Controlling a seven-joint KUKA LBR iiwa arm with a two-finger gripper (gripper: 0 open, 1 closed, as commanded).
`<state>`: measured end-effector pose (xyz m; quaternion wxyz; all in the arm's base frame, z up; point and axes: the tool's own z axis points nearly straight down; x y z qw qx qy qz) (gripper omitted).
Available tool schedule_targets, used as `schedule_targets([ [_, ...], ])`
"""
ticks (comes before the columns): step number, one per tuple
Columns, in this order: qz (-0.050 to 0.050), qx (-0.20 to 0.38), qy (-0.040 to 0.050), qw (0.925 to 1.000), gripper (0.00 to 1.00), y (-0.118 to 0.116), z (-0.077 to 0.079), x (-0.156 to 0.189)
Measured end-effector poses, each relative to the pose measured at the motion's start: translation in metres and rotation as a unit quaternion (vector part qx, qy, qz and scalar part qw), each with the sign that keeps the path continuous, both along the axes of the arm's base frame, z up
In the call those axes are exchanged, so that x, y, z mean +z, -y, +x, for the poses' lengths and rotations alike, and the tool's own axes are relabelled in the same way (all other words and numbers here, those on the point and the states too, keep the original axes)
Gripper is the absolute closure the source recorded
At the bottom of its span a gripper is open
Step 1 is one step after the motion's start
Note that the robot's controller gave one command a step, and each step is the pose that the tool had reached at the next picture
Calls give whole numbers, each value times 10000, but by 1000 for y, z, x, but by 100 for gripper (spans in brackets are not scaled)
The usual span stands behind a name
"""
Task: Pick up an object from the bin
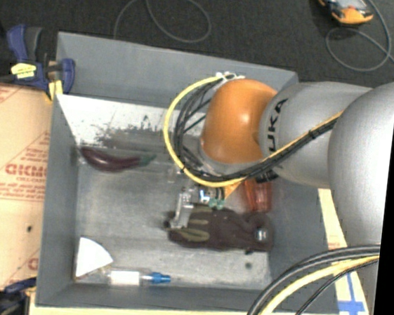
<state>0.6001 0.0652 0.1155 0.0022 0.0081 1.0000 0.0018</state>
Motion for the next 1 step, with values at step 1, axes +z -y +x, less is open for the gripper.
schedule_targets([
  [1,-18,689,-1,9976,0,29,-4,-6],
])
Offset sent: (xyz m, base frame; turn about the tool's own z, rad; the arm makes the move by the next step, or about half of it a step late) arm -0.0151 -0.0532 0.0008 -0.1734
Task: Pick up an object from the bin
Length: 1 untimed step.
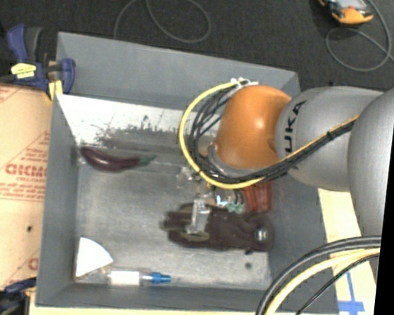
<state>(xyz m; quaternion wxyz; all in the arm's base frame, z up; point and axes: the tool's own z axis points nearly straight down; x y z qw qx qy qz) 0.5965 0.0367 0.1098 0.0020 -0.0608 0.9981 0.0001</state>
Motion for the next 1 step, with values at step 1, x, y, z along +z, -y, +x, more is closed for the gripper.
schedule_targets([
  [1,-2,446,-1,9990,0,17,-6,3],
])
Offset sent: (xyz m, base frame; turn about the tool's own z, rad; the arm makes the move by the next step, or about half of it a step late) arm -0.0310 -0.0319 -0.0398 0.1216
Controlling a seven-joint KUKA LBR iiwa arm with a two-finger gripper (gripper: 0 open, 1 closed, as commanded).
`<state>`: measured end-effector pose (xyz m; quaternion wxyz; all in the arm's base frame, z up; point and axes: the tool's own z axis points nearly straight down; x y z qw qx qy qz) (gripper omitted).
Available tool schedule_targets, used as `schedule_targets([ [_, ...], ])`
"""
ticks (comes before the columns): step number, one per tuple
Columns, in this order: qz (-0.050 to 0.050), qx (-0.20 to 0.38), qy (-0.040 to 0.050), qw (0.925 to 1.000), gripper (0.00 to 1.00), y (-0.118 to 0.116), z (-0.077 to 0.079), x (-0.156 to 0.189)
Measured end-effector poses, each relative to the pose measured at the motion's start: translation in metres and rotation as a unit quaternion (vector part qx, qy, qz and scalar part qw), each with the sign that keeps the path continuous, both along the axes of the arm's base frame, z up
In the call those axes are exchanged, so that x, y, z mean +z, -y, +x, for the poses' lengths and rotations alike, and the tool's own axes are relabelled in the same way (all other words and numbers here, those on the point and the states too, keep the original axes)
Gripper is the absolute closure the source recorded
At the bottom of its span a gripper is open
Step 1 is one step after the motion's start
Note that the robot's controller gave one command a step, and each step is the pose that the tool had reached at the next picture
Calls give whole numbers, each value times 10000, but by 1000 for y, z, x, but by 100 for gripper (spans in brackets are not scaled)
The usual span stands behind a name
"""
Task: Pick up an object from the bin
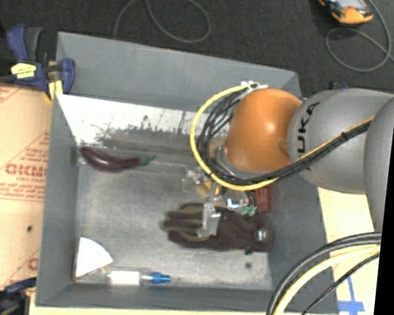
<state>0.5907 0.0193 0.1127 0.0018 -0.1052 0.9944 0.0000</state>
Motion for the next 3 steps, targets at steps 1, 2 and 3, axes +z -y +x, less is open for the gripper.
schedule_targets([
  [1,10,-1056,9,9944,100,15,-24,-42],
  [2,11,-1059,9,9944,100,15,-24,-42],
  [3,21,-1147,70,9934,100,16,-16,142],
])
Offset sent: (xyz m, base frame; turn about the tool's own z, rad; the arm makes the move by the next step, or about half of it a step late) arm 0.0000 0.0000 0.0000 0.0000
